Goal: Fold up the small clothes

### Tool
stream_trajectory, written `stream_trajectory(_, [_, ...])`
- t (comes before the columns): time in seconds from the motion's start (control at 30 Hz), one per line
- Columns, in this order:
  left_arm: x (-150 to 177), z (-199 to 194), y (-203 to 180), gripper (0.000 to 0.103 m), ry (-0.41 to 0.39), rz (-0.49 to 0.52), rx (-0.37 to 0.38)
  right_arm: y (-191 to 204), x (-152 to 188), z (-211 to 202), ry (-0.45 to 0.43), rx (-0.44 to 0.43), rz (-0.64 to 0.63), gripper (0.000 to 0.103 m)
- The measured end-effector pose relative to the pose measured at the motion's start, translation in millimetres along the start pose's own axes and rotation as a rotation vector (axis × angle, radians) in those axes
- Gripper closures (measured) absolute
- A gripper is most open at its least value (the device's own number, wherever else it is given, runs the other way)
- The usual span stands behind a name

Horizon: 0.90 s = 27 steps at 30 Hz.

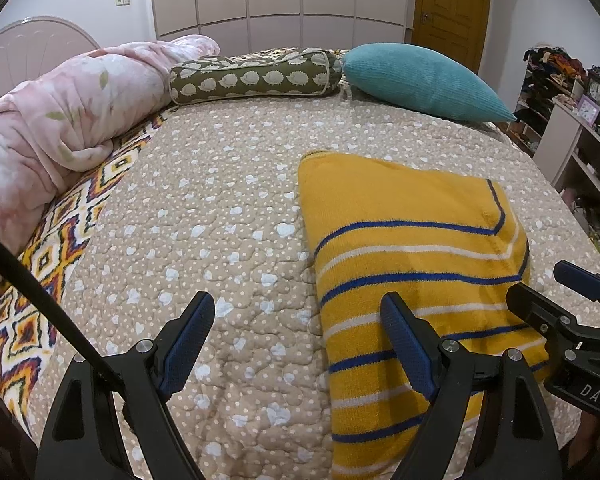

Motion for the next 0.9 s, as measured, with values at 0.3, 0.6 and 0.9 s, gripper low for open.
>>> stream_trajectory(0.3, [1.0, 0.5, -0.9, 0.019, -0.005, 0.0, -0.01, 0.4, -0.5, 0.2, -0.004, -0.004, 0.003, 0.016])
stream_trajectory(0.6, [2.2, 0.6, -1.0, 0.019, -0.001, -0.008, -0.007, 1.1, -0.6, 0.7, 0.0, -0.004, 0.005, 0.016])
stream_trajectory(0.9, [-0.7, -0.2, 4.1, 0.019, -0.024, -0.007, -0.007, 1.3, 0.4, 2.3, 0.005, -0.007, -0.002, 0.015])
Point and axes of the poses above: each gripper's, at about its wrist camera, not at the fingertips, and z roughly the way its jaws point, y to its left, x to its underside, the point moved 5 cm from there along z, roughly the way its jaws point, and after that the axes turned 12 degrees about -x, right-handed, at the moved point
